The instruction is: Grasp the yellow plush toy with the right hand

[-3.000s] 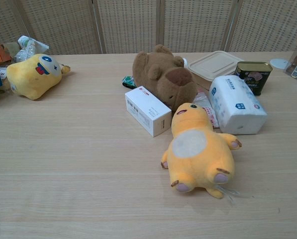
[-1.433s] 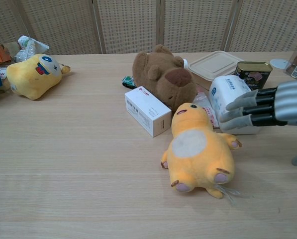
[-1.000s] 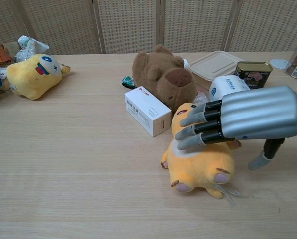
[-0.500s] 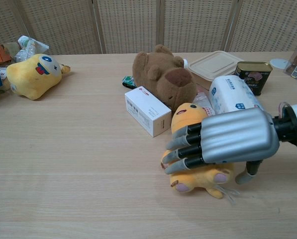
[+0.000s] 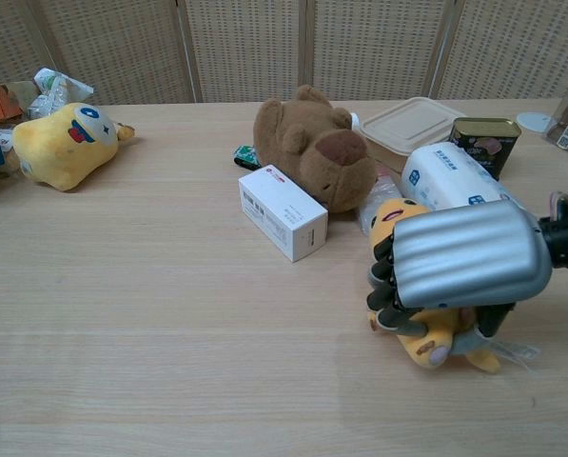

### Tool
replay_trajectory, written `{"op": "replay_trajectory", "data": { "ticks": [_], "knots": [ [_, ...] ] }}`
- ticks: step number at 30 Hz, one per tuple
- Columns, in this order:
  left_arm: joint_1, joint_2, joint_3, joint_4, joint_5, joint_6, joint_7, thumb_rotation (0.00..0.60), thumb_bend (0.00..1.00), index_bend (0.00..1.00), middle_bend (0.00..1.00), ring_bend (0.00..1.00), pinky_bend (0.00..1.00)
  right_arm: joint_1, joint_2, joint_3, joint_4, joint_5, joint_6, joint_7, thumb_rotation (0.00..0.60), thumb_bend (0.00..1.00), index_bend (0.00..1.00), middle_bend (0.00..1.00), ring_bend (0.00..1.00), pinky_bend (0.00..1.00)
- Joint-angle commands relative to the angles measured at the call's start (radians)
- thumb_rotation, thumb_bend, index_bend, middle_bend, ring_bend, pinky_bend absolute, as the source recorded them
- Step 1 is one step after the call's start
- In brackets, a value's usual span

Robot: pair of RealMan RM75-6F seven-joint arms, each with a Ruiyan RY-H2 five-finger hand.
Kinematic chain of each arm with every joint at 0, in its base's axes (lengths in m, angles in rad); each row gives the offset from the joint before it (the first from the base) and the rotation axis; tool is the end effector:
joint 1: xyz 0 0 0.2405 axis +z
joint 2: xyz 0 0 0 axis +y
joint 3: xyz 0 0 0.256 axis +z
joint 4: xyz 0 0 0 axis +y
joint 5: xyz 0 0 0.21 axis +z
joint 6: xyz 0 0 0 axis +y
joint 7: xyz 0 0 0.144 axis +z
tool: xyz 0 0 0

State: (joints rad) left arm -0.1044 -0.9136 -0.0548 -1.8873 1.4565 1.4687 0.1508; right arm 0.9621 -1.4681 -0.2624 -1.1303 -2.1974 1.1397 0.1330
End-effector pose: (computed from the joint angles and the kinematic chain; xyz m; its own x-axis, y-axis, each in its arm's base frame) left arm -0.2706 0.1833 0.1970 0.4656 0.0151 0.8849 0.8850 -0.0038 -0.4656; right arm -0.1640 -0.2885 -0.0221 0.8131 0.1253 0.5685 0.0244 -0.9830 0.1818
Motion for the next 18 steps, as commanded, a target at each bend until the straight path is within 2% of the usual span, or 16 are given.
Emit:
{"op": "replay_trajectory", "data": {
  "ticks": [1, 7, 18],
  "knots": [
    [0.0, 0.001, 0.001, -0.002, 0.002, -0.001, -0.003, 0.6, 0.0, 0.0, 0.0, 0.0, 0.0, 0.005, 0.041, 0.001, -0.045, 0.007, 0.012, -0.029, 0.6, 0.31, 0.67, 0.61, 0.45, 0.5],
    [-0.001, 0.004, 0.006, -0.006, 0.015, -0.005, -0.012, 0.6, 0.0, 0.0, 0.0, 0.0, 0.0, 0.015, 0.136, 0.005, -0.156, 0.019, 0.007, -0.099, 0.6, 0.31, 0.67, 0.61, 0.45, 0.5],
    [0.0, 0.009, 0.009, -0.015, 0.028, -0.001, -0.021, 0.6, 0.0, 0.0, 0.0, 0.0, 0.0, 0.047, 0.311, 0.059, -0.397, 0.019, -0.008, -0.246, 0.6, 0.3, 0.68, 0.63, 0.45, 0.51]
  ]
}}
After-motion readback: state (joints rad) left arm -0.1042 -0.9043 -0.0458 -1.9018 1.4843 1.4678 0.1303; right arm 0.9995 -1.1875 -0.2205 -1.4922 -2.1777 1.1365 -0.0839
